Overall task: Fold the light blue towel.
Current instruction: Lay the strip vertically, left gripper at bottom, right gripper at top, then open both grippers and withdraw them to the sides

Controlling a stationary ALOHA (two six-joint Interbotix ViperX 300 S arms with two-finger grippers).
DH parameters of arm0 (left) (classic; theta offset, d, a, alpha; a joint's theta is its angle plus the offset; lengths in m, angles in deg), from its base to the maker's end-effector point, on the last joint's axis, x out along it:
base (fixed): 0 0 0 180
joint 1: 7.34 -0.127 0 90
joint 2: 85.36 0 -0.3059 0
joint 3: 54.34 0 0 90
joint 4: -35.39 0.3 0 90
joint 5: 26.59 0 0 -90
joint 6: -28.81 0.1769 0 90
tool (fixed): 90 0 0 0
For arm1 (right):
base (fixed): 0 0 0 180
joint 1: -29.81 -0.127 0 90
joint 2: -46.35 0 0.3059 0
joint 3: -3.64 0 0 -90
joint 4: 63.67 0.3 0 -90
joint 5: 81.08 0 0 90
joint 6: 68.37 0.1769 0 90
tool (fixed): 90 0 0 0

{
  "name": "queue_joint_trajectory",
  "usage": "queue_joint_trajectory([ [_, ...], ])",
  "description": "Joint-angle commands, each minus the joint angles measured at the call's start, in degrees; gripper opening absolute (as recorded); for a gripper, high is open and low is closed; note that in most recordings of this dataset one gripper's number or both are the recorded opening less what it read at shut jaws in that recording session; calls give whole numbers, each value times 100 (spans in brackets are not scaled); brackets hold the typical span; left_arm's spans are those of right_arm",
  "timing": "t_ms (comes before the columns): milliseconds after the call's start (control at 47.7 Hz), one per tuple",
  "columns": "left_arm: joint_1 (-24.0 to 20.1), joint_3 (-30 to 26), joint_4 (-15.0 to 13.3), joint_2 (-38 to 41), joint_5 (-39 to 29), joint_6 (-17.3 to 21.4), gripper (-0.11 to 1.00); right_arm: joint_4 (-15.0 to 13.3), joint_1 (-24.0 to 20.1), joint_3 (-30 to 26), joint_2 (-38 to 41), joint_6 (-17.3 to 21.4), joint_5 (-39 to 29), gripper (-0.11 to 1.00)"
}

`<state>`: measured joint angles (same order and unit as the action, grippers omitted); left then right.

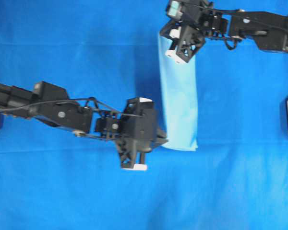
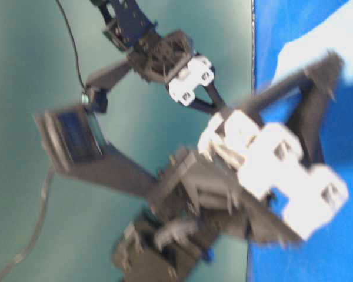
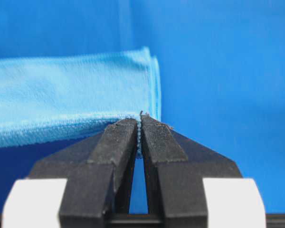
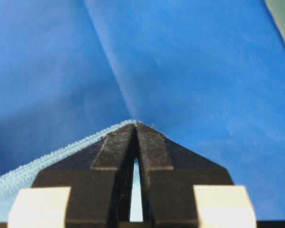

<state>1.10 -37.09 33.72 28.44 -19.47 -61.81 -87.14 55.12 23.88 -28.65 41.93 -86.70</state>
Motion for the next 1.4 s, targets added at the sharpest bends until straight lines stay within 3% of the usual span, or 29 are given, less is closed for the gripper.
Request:
queue_joint_trajectory([
  [0, 185, 97, 9, -272, 114, -9, 3, -9, 53, -220, -53, 9, 62, 1],
  [461, 70, 176, 18, -308, 123, 53, 3, 9, 0, -167, -44, 0, 35, 2],
  [503, 44, 185, 9, -316, 114, 53, 3, 9, 0, -167, -44, 9, 26, 7],
  [545, 26, 193, 18, -325, 114, 53, 4, 9, 0, -167, -44, 9, 26, 19],
  [608, 18, 202, 18, -343, 88, 53, 14, 9, 0, -167, -44, 9, 26, 40],
  [712, 26, 211, 18, -439, -18, 79, 46, 9, 0, -167, -44, 0, -35, 65],
  [796, 9, 237, 18, -598, -290, 123, 71, 9, 0, -167, -53, 9, -70, 64],
  [859, 0, 290, 18, -729, -492, 158, 82, 9, 0, -158, -79, 18, -88, 62],
  [1111, -9, 615, 26, -1494, -1336, 272, 77, 53, -185, -97, -492, 167, -422, 62],
  [1383, -141, 1354, 18, -2514, -984, 466, 75, 105, -545, 659, -1573, 563, -378, 62],
])
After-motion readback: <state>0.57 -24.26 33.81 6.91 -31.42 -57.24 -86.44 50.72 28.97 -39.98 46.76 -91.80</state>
